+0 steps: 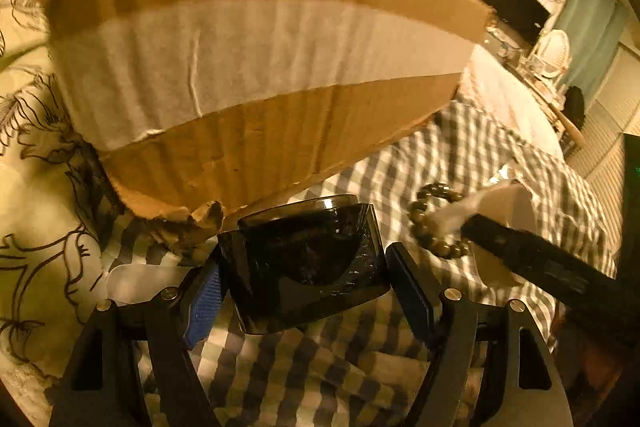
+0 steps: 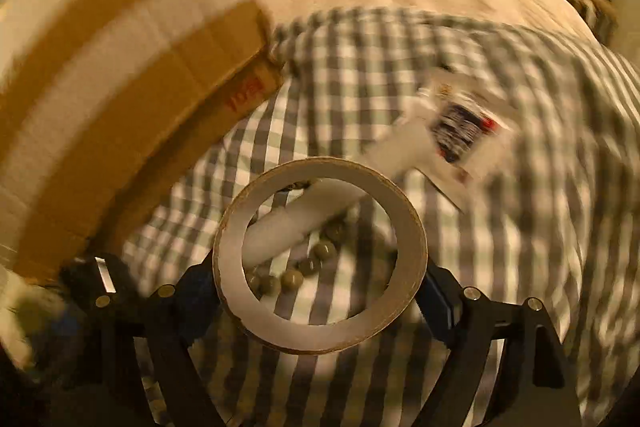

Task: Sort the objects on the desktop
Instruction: 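Grasp the white tape roll with the right gripper, then drop the black cup and tape roll into the cardboard box with both grippers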

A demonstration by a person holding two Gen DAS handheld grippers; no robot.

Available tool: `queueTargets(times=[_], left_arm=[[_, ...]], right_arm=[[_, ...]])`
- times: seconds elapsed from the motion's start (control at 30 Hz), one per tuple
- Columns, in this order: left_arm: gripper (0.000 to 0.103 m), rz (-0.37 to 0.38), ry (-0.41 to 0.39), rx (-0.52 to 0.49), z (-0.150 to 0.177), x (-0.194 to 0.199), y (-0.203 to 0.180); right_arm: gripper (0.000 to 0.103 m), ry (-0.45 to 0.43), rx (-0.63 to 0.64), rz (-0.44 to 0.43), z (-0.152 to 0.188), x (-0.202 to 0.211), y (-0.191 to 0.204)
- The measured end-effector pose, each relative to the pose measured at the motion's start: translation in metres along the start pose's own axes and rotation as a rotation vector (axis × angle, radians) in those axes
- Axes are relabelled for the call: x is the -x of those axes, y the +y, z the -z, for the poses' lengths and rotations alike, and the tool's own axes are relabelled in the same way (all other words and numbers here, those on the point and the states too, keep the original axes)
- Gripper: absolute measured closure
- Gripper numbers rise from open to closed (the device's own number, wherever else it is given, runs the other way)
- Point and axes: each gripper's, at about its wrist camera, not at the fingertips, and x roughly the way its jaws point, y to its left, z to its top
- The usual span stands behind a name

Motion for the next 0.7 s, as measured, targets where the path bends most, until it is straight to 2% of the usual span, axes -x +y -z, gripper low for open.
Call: queueTargets(times=[0.1,0.27,0.43,0.5,0.6,0.7], left_arm=[[0.025,0.039,-0.040,-0.043,0.003,0.016,-0.010],[0.025,0.109,-0.088,-0.099,0.000,0.057,-0.015],[0.025,0.161,-0.114,-0.123,-0.012,0.090,-0.012],[0.025,0.179,-0.109,-0.111,-0.029,0.104,-0.006],[0.025,0.190,-0.145,-0.118,-0.061,0.126,0.002],[0.025,0.168,-0.178,-0.169,-0.099,0.141,0.013]], right_arm=[[0.019,-0.067,0.016,0.038,0.018,0.041,-0.002],[0.019,-0.086,-0.014,0.048,0.045,0.090,-0.009],[0.019,-0.114,-0.018,0.059,0.040,0.137,0.002],[0.019,-0.144,0.012,0.072,0.029,0.158,0.016],[0.019,-0.186,0.038,0.067,0.023,0.191,0.036],[0.019,-0.223,0.083,0.057,0.007,0.212,0.063]])
